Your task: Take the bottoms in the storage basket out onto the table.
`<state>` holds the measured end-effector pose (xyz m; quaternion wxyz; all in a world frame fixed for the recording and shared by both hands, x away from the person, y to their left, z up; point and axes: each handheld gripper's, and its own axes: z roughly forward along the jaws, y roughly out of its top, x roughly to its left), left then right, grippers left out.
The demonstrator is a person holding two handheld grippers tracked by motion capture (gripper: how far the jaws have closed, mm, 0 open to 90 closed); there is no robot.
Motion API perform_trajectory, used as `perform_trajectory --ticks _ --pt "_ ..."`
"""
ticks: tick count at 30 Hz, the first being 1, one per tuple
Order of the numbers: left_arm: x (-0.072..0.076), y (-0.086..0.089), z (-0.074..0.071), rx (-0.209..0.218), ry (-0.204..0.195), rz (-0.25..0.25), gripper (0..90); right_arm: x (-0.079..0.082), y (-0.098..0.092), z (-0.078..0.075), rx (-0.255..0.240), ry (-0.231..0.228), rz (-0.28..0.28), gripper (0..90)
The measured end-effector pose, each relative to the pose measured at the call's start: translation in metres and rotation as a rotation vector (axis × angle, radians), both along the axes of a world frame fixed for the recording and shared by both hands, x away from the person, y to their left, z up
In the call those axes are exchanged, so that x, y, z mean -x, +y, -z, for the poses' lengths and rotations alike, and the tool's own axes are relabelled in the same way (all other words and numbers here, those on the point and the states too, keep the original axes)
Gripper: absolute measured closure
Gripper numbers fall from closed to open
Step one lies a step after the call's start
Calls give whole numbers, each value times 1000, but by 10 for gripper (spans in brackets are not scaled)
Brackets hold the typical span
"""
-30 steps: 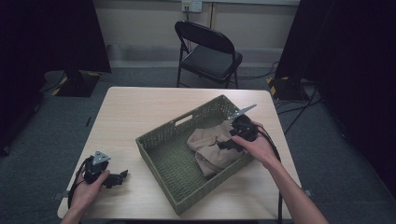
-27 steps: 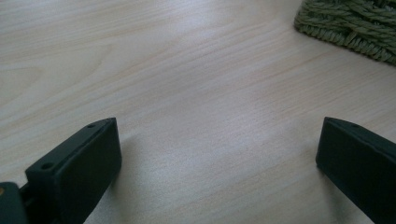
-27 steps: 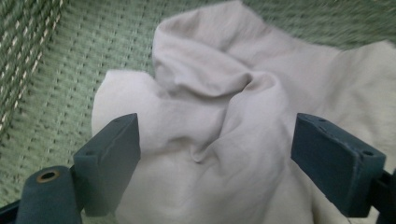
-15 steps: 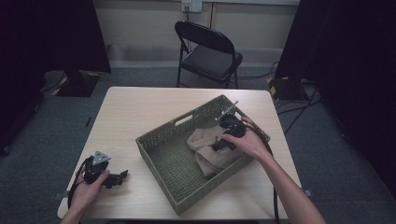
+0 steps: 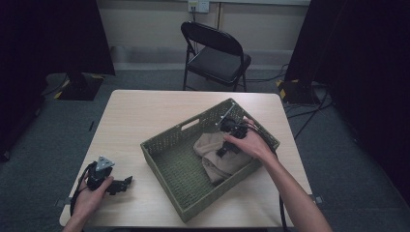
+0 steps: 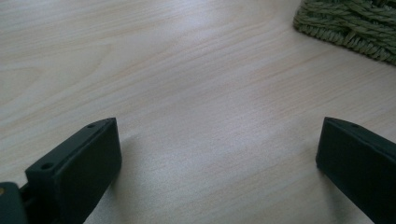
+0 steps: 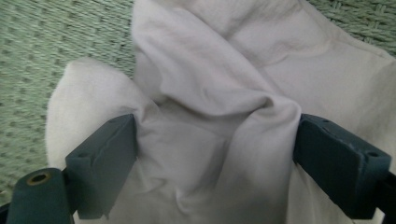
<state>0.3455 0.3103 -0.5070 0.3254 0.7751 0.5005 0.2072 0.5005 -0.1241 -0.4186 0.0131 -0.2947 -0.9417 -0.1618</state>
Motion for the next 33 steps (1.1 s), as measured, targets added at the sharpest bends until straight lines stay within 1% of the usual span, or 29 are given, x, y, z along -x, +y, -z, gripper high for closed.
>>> perform_trajectory --ticks 1,2,3,4,6,8,9,12,13,16,18,19,20,21,23,25,26,27,28,29,30,32,33 --pt "0 0 0 0 0 0 0 -2 3 6 11 22 6 101" --pt "0 0 0 0 0 0 0 -3 3 10 19 25 -7 90" --pt "0 0 0 0 0 0 0 -3 3 10 19 25 -7 90" --pt "0 0 0 0 0 0 0 -4 4 13 27 39 -7 82" --pt "0 0 0 0 0 0 0 -6 4 20 17 64 -1 77" --pt "0 0 0 0 0 0 0 -6 3 23 11 74 -5 70" --pt "0 0 0 0 0 0 0 -7 3 26 10 87 -3 67" --pt "0 0 0 0 0 0 0 -7 5 28 18 87 -12 60" --pt "0 0 0 1 0 -1 0 -5 7 31 30 77 -24 53" --pt "0 0 0 0 0 0 0 -4 10 34 41 64 -41 44" --pt "0 0 0 0 0 0 0 -3 11 35 53 62 -53 44" --pt "0 0 0 0 0 -1 0 -2 13 37 77 57 -66 46" --pt "0 0 0 1 0 0 0 -2 13 37 77 57 -66 46" --pt "0 0 0 0 0 -1 0 -2 15 39 92 56 -78 53" --pt "0 0 0 0 0 0 0 -2 18 40 115 56 -82 73" --pt "0 0 0 1 0 -1 0 -4 19 39 126 65 -90 141" --pt "0 0 0 1 0 -1 0 -5 22 37 132 70 -90 280" --pt "0 0 0 1 0 0 0 -5 22 37 132 70 -90 280" --pt "0 0 0 2 -1 1 0 -5 23 36 128 65 -99 321" --pt "0 0 0 2 -2 2 0 -5 24 35 127 60 -101 423" --pt "0 0 0 2 -2 2 0 -5 24 35 127 60 -101 423" --pt "0 0 0 2 -1 3 0 -5 23 34 113 54 -92 526" --pt "0 0 0 2 -1 3 0 -5 24 33 113 45 -87 604"
